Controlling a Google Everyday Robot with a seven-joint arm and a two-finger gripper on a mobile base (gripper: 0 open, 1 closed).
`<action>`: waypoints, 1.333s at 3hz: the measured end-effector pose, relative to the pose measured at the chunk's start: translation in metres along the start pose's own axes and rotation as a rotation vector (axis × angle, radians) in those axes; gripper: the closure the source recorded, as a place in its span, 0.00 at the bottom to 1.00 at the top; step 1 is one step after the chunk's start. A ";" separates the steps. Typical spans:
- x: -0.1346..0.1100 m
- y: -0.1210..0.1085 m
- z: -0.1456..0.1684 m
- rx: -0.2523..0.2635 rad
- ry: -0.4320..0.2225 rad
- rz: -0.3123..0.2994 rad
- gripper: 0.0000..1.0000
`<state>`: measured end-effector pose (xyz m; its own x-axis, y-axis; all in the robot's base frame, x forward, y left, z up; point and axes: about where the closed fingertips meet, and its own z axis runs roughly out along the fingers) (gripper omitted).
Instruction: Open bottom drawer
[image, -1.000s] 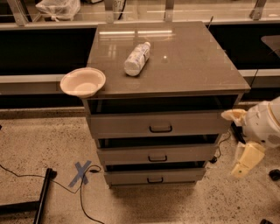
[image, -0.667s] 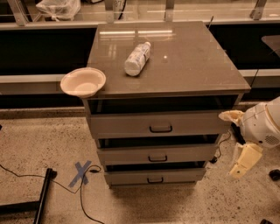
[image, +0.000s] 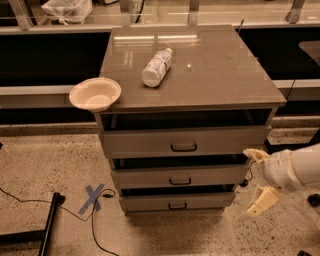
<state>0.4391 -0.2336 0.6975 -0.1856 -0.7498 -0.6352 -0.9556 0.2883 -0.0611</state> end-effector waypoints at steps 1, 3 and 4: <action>0.031 -0.006 0.019 0.080 -0.128 -0.036 0.00; 0.041 -0.010 0.023 0.077 -0.215 -0.196 0.00; 0.062 -0.013 0.060 0.026 -0.194 -0.236 0.00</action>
Offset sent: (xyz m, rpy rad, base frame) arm -0.0012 -0.0302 -0.0446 0.2166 -0.3213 0.2540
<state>0.4539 -0.2477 0.6127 0.0901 -0.6709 -0.7361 -0.9604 0.1371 -0.2425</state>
